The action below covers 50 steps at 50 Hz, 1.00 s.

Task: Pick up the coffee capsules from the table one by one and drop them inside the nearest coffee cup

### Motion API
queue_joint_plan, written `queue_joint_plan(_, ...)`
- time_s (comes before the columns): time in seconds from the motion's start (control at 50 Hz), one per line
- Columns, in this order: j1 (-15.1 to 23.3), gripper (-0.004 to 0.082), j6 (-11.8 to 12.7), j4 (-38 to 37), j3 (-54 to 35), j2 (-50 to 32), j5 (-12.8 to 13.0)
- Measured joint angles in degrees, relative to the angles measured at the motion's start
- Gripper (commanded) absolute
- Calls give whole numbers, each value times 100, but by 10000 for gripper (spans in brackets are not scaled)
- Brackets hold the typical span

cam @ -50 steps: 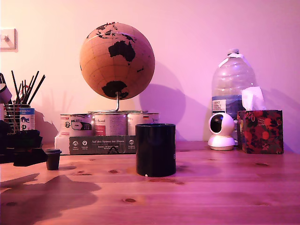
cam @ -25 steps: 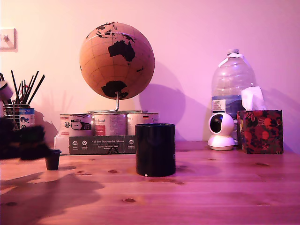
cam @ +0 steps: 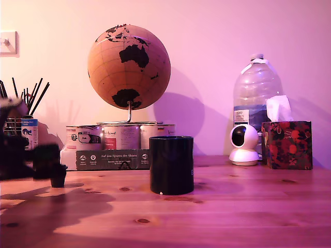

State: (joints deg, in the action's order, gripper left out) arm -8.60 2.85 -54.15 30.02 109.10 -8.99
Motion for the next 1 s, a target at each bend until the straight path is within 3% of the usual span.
queue_joint_plan(0.64,-79,579,-2,-63,765,691,4)
queue_joint_plan(0.72,-79,521,-2,-39,776,693,4)
queue_joint_plan(0.88,-79,288,-2,59,776,693,-4)
queue_joint_plan(1.0,-77,231,-4,98,776,693,-136)
